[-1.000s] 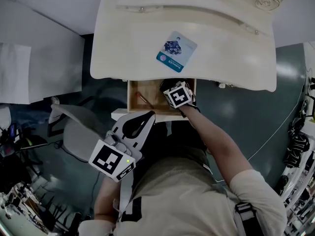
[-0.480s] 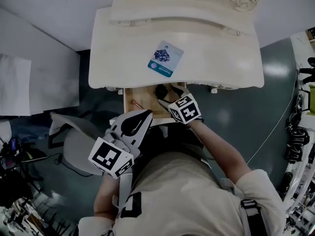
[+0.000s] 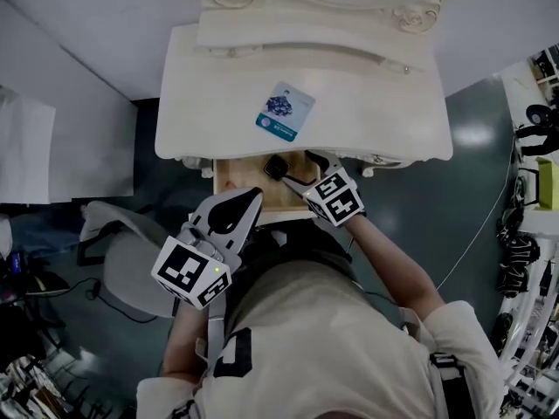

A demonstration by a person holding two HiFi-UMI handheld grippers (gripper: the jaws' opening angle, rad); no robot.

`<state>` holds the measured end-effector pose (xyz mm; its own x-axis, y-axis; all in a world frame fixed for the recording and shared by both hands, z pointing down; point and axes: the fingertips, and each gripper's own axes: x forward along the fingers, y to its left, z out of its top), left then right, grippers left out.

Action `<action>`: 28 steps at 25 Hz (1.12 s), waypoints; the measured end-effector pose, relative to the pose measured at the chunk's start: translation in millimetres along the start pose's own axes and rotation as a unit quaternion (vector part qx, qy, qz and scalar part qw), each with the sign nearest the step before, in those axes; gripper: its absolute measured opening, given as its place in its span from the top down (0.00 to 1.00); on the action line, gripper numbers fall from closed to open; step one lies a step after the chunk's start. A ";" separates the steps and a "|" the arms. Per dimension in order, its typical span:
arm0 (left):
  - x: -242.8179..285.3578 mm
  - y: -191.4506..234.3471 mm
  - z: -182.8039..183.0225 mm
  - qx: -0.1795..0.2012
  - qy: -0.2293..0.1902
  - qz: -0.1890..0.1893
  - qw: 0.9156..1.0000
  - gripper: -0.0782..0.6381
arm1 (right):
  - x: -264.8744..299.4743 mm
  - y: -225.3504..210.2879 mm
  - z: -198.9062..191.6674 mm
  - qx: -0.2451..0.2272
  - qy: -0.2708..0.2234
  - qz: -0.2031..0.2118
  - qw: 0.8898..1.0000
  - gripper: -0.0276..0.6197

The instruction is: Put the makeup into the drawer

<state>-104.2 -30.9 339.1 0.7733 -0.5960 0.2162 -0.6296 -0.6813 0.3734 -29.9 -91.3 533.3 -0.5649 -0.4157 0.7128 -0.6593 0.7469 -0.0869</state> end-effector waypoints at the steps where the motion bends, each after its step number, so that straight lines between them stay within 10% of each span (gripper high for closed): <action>1: -0.2 -1.1 0.1 -0.001 -0.002 -0.001 1.000 0.81 | -0.7 -1.0 3.0 -0.016 0.003 -0.004 1.000 0.44; 13: 4.4 -5.4 -5.4 -0.004 0.001 -0.007 1.000 0.81 | 33.8 -32.3 17.8 -0.227 0.082 -0.024 0.970 0.44; 28: 13.3 7.5 -10.5 -0.015 0.018 0.006 1.000 0.81 | 87.3 -45.4 -18.4 -0.336 0.159 0.011 0.928 0.44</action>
<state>-97.9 -39.4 354.2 0.7678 -0.5885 0.2534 -0.6373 -0.6603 0.3974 -40.2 -151.9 612.3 -0.3294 -0.3014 0.8948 -0.1300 0.9531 0.2731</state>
